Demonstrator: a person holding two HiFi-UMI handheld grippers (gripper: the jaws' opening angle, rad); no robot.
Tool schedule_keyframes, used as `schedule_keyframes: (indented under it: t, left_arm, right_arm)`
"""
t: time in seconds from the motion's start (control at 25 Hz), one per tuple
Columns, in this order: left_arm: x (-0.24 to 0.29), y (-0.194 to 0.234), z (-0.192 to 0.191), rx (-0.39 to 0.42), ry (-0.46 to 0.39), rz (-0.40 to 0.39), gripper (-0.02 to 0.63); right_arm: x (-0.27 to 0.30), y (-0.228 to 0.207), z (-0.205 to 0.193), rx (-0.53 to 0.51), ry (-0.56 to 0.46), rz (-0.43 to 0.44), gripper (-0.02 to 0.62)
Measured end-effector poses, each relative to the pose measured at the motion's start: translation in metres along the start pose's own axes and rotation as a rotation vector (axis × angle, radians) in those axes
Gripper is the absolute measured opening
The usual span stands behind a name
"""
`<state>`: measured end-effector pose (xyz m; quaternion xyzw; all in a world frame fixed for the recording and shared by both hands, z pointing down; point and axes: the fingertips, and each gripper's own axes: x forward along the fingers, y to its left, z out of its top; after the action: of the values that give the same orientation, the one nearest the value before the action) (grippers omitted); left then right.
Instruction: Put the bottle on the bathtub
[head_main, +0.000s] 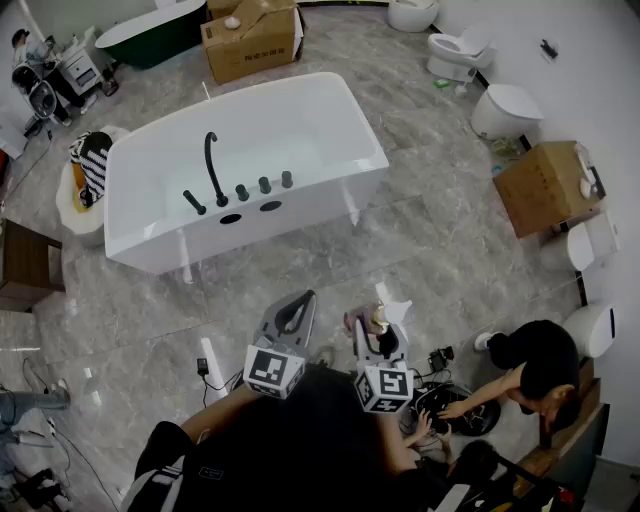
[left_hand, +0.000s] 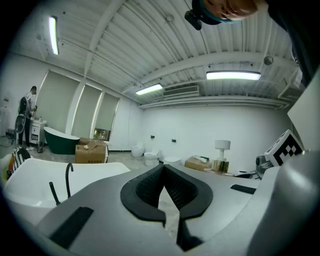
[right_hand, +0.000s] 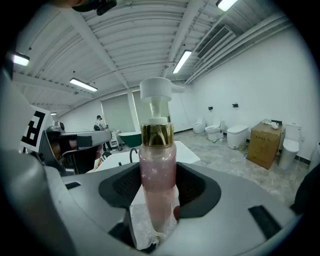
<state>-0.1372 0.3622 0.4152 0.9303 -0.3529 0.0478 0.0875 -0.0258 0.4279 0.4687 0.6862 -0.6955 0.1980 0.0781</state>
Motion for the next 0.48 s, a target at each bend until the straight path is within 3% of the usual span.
schedule_keyframes:
  t: [0.48]
  left_arm:
    - [0.0025, 0.0003, -0.0065, -0.007, 0.009, -0.008, 0.015]
  right_arm:
    - [-0.0001, -0.0050, -0.0039, 0.010, 0.008, -0.020, 0.213]
